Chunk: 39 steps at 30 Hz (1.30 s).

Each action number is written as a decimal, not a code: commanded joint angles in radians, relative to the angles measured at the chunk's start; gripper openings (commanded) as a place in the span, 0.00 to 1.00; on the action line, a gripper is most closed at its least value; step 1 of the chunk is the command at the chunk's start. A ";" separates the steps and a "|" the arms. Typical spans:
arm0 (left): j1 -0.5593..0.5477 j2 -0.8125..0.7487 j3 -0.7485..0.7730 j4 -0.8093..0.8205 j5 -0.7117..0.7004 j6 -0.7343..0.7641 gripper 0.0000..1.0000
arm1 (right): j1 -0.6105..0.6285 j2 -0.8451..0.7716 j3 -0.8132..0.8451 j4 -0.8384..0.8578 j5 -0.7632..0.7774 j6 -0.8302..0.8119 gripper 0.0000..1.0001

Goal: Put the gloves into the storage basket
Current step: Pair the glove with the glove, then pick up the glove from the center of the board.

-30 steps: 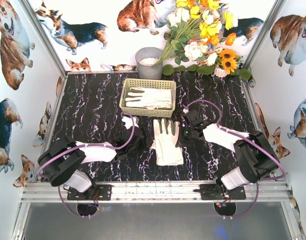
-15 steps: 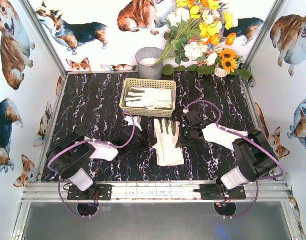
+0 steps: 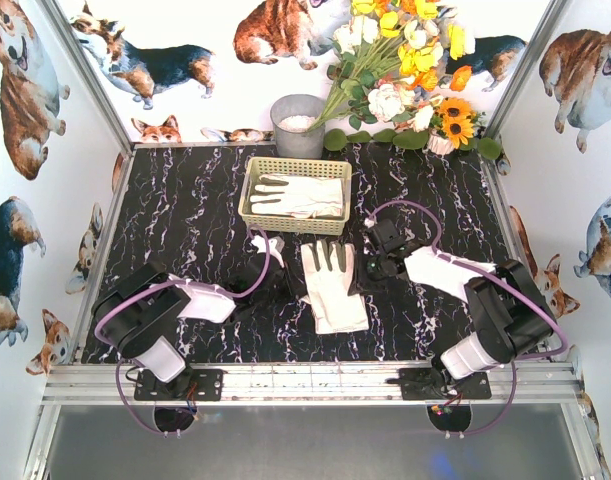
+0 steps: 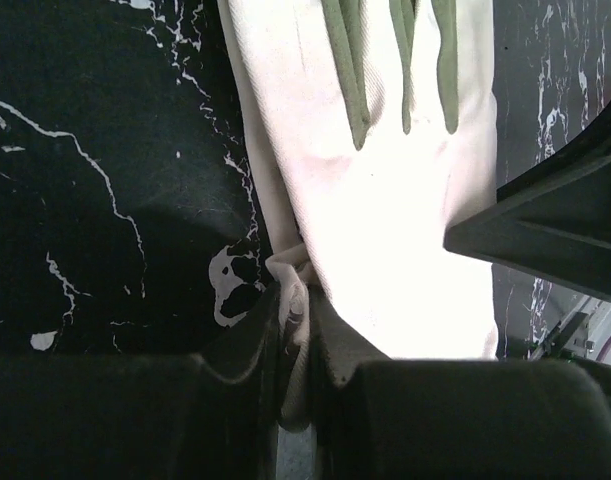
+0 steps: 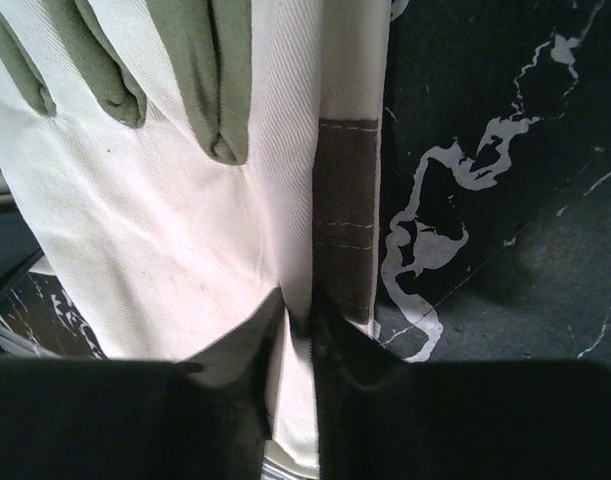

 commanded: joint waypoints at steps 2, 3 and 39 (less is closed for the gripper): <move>0.004 -0.027 -0.023 -0.091 -0.030 0.012 0.00 | -0.050 -0.101 0.013 0.012 -0.047 -0.069 0.37; 0.004 -0.032 -0.021 -0.103 -0.037 0.013 0.00 | -0.062 -0.122 0.012 0.009 -0.072 -0.072 0.40; 0.003 -0.074 -0.007 -0.194 -0.060 0.037 0.00 | -0.092 0.100 -0.061 0.159 -0.269 -0.086 0.38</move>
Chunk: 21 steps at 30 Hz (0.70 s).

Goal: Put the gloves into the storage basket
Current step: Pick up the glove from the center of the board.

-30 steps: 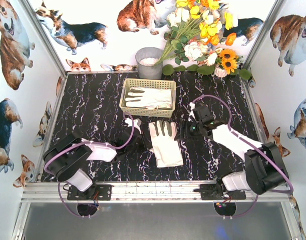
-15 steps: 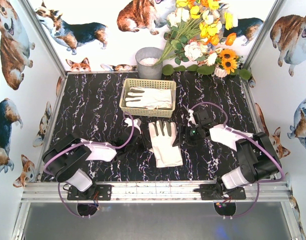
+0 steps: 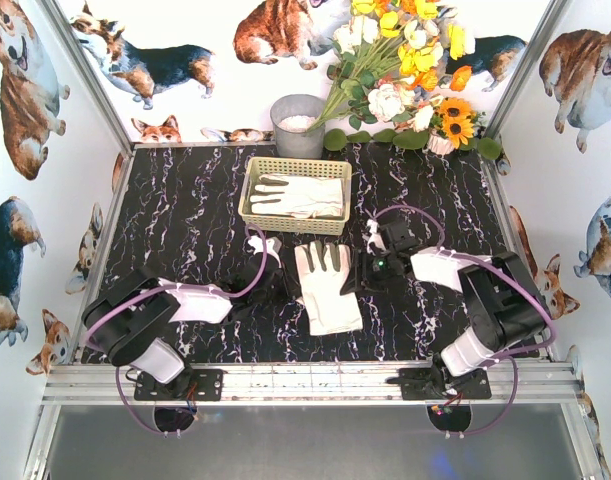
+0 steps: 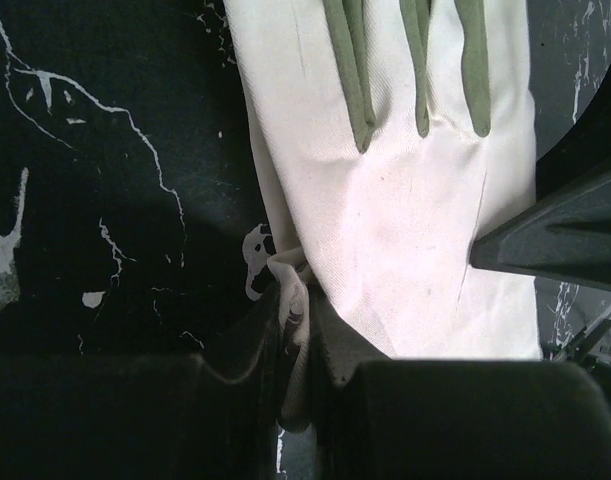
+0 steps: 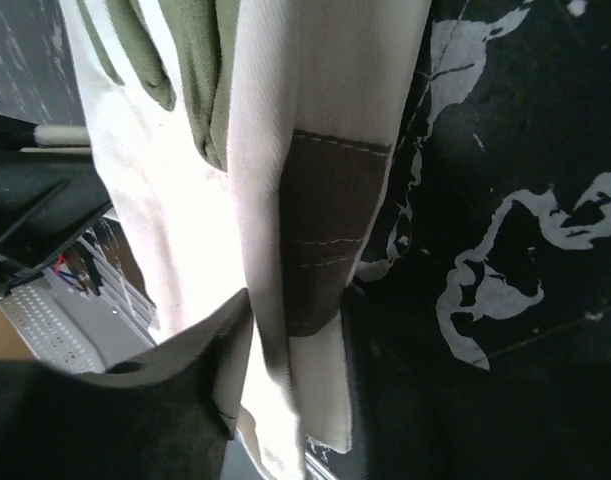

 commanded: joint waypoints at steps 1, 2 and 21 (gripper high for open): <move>0.003 -0.018 -0.013 -0.076 -0.024 0.026 0.00 | 0.029 0.048 0.006 -0.004 0.067 -0.043 0.31; 0.004 -0.026 -0.013 -0.083 -0.026 0.026 0.00 | 0.031 0.049 0.011 -0.008 0.064 -0.044 0.24; -0.125 -0.410 0.048 -0.417 -0.179 0.024 0.00 | 0.088 -0.365 0.180 -0.437 0.254 -0.217 0.00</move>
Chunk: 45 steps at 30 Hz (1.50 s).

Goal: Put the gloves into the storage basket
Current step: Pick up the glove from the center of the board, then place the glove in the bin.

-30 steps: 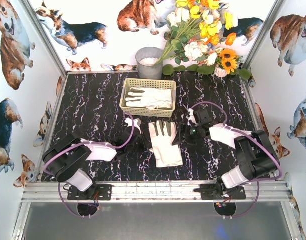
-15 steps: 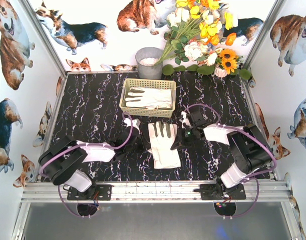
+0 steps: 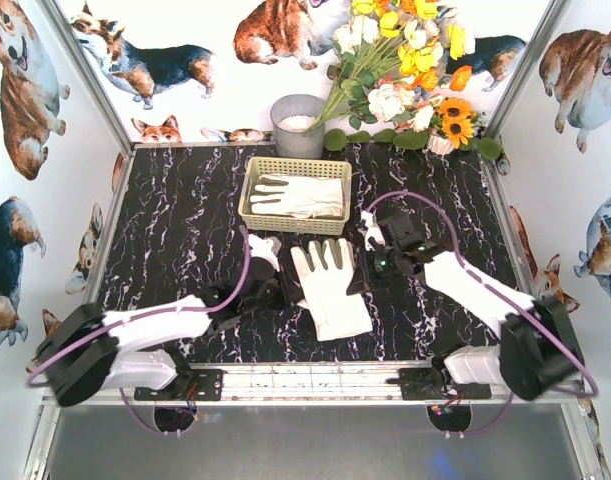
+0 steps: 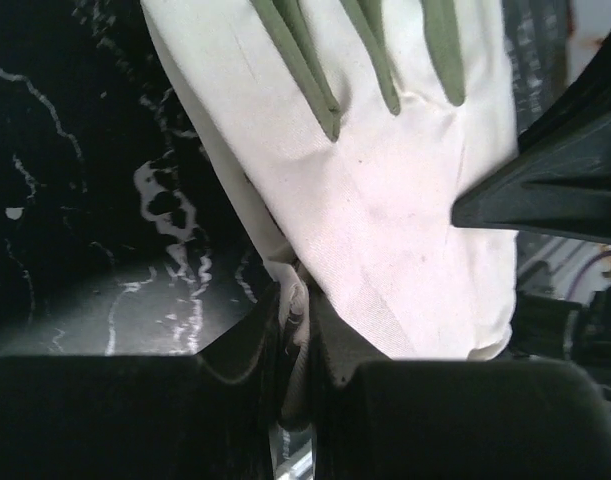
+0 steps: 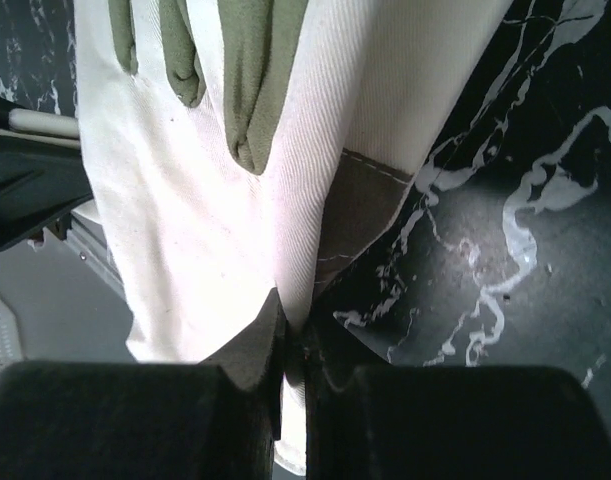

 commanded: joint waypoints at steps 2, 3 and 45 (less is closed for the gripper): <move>-0.045 -0.158 0.059 -0.184 -0.172 -0.006 0.00 | 0.005 -0.165 0.152 -0.230 0.205 -0.106 0.00; -0.056 -0.175 0.076 -0.199 -0.198 -0.010 0.00 | 0.006 -0.180 0.186 -0.260 0.227 -0.123 0.00; -0.083 0.391 0.615 -0.177 -0.755 -0.367 0.00 | 0.007 0.714 1.145 0.267 0.538 -0.954 0.00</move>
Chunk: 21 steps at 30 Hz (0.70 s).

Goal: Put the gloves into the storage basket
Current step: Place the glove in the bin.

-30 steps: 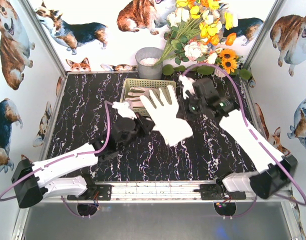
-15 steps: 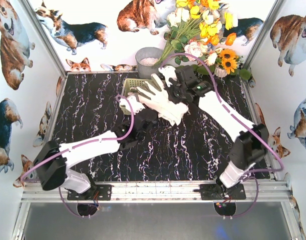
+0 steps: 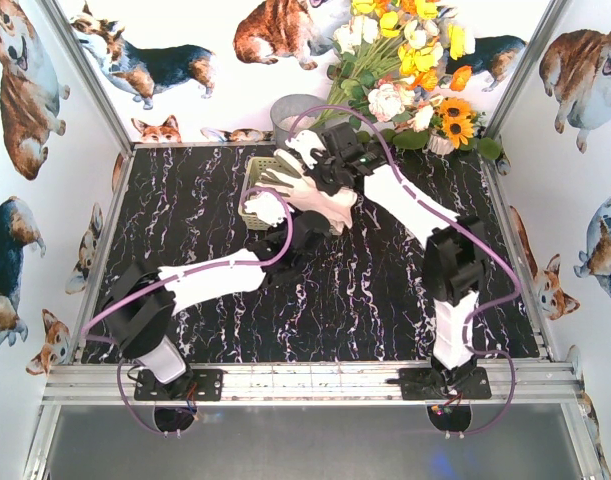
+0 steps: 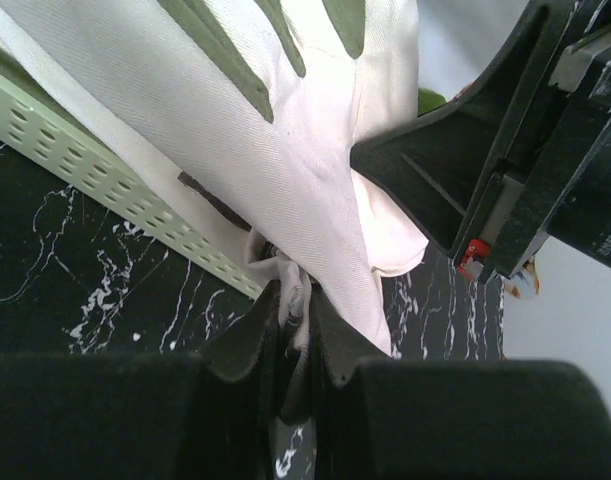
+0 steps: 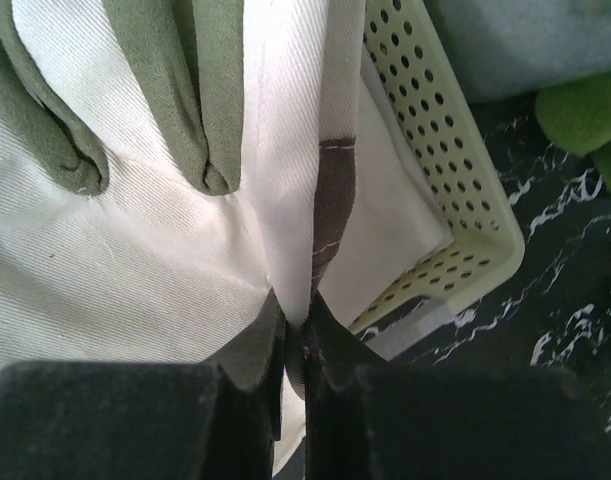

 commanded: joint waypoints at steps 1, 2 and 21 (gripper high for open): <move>-0.012 0.026 0.021 0.010 0.087 -0.025 0.00 | -0.054 0.081 0.138 0.365 0.173 -0.152 0.00; -0.002 0.038 0.023 0.028 0.096 -0.024 0.00 | -0.055 0.098 0.155 0.374 0.170 -0.163 0.00; 0.109 0.233 0.107 0.137 0.267 -0.055 0.00 | -0.055 0.375 0.456 0.342 0.156 -0.373 0.00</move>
